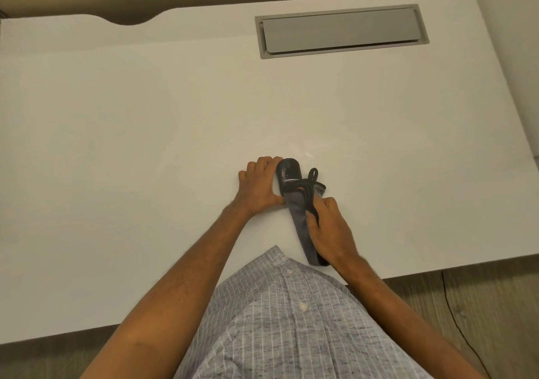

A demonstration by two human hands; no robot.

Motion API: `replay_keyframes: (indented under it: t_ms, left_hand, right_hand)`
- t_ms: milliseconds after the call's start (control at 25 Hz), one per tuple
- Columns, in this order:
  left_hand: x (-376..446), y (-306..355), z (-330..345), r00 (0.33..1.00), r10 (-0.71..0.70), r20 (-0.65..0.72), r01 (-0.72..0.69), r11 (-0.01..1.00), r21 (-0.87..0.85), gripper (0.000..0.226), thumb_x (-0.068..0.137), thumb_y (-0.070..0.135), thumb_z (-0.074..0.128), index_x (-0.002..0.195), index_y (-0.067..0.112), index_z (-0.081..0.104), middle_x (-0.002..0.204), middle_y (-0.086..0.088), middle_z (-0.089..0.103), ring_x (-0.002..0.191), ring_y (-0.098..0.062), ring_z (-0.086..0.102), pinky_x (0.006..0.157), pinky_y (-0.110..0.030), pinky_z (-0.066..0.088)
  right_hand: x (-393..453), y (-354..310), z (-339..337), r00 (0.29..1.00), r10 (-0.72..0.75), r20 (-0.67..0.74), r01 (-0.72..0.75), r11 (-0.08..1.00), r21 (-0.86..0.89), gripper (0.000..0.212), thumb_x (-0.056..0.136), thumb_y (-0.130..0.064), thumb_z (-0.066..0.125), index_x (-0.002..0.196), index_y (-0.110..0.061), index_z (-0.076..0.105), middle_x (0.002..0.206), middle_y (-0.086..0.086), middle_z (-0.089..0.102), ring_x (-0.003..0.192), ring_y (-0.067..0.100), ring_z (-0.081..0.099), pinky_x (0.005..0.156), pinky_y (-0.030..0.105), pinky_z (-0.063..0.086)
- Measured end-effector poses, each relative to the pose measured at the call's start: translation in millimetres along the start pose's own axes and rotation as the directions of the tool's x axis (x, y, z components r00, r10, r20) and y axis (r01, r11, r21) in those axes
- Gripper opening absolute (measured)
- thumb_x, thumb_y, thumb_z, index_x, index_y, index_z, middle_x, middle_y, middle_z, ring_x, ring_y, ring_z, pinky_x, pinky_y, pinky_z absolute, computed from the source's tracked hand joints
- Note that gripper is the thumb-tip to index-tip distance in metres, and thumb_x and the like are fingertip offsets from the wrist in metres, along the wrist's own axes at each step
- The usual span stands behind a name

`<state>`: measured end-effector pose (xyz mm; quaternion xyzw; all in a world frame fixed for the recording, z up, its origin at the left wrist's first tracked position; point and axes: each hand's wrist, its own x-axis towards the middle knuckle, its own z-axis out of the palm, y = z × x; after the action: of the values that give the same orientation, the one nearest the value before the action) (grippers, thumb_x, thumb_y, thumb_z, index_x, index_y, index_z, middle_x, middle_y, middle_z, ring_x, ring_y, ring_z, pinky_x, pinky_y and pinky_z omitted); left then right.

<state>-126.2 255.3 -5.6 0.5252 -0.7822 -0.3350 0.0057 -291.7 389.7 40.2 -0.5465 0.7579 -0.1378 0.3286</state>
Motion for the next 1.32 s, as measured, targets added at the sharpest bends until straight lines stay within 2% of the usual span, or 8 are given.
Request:
replay_keyframes:
  t_ms: [200, 440, 560, 720, 880, 1040, 1200, 1320]
  left_hand:
    - [1, -1, -1, 1.000, -0.001, 0.006, 0.001, 0.999, 0.034, 0.103, 0.063, 0.063, 0.081, 0.147, 0.025, 0.037, 0.142, -0.002, 0.043, 0.122, -0.027, 0.042, 0.090, -0.039, 0.032]
    - [3, -1, -2, 1.000, -0.010, 0.016, 0.010, 0.999, 0.036, 0.100, 0.058, 0.070, 0.082, 0.137, 0.023, 0.042, 0.139, -0.001, 0.044, 0.117, -0.027, 0.042, 0.083, -0.038, 0.026]
    - [2, -2, -3, 1.000, -0.001, 0.007, 0.001, 1.000, 0.029, 0.104, 0.058, 0.072, 0.081, 0.140, 0.022, 0.040, 0.139, -0.001, 0.044, 0.117, -0.027, 0.042, 0.084, -0.037, 0.026]
    - [1, -3, 0, 1.000, 0.002, -0.013, -0.002, 1.000, 0.030, 0.099, 0.062, 0.066, 0.081, 0.140, 0.020, 0.042, 0.137, -0.002, 0.045, 0.118, -0.028, 0.044, 0.086, -0.036, 0.027]
    - [0, -4, -1, 0.999, 0.020, -0.025, -0.021, 0.999, -0.033, 0.105, 0.063, 0.066, 0.082, 0.149, 0.028, 0.037, 0.143, -0.002, 0.044, 0.124, -0.026, 0.042, 0.091, -0.037, 0.027]
    - [0, -2, -2, 1.000, 0.008, -0.005, -0.008, 1.000, -0.006, 0.106, 0.064, 0.064, 0.083, 0.151, 0.029, 0.034, 0.148, -0.003, 0.042, 0.128, -0.029, 0.041, 0.099, -0.044, 0.033]
    - [2, -1, -1, 1.000, -0.011, 0.010, 0.011, 0.999, 0.031, 0.108, 0.066, 0.060, 0.086, 0.154, 0.027, 0.032, 0.153, -0.005, 0.039, 0.134, -0.030, 0.038, 0.105, -0.048, 0.034]
    - [2, -2, -1, 1.000, -0.002, 0.006, 0.002, 0.999, 0.034, 0.108, 0.066, 0.061, 0.085, 0.154, 0.027, 0.032, 0.151, -0.004, 0.040, 0.132, -0.029, 0.039, 0.104, -0.048, 0.034]
  right_hand:
    - [54, -27, -5, 0.994, 0.005, -0.107, -0.006, 1.000, -0.008, 0.044, 0.103, -0.021, 0.046, 0.146, -0.018, 0.046, 0.113, 0.013, 0.052, 0.101, 0.030, 0.055, 0.077, 0.046, 0.056]
    - [123, -60, -8, 0.993, 0.069, -0.093, -0.078, 0.992, -0.099, 0.039, 0.101, -0.030, 0.049, 0.137, -0.016, 0.055, 0.139, 0.013, 0.044, 0.119, 0.031, 0.054, 0.088, 0.046, 0.056]
    - [117, -55, -5, 0.993, 0.056, -0.105, -0.062, 0.997, -0.051, 0.038, 0.101, -0.030, 0.049, 0.136, -0.016, 0.055, 0.137, 0.011, 0.046, 0.112, 0.029, 0.058, 0.086, 0.049, 0.058]
    - [77, -30, 2, 0.993, -0.002, -0.115, 0.016, 0.993, 0.115, 0.027, 0.100, -0.024, 0.050, 0.125, -0.015, 0.057, 0.121, 0.006, 0.047, 0.086, 0.024, 0.061, 0.075, 0.048, 0.059]
    - [34, -11, 9, 0.992, -0.082, -0.100, 0.094, 0.987, 0.128, 0.040, 0.101, -0.018, 0.051, 0.141, -0.019, 0.049, 0.120, 0.004, 0.046, 0.085, 0.019, 0.059, 0.072, 0.039, 0.059]
    - [12, 3, 11, 0.996, -0.016, -0.087, 0.031, 0.984, 0.174, 0.029, 0.100, -0.016, 0.052, 0.128, -0.017, 0.055, 0.114, 0.001, 0.047, 0.081, 0.018, 0.058, 0.073, 0.041, 0.059]
    - [1, 13, 6, 0.999, 0.019, -0.046, -0.012, 0.990, 0.143, 0.025, 0.100, -0.019, 0.053, 0.125, -0.016, 0.057, 0.111, -0.002, 0.046, 0.079, 0.009, 0.056, 0.070, 0.029, 0.053]
    - [-3, 15, 0, 0.999, -0.017, -0.035, 0.017, 1.000, 0.000, 0.027, 0.100, -0.018, 0.053, 0.127, -0.013, 0.059, 0.113, 0.003, 0.049, 0.084, 0.017, 0.055, 0.069, 0.033, 0.054]
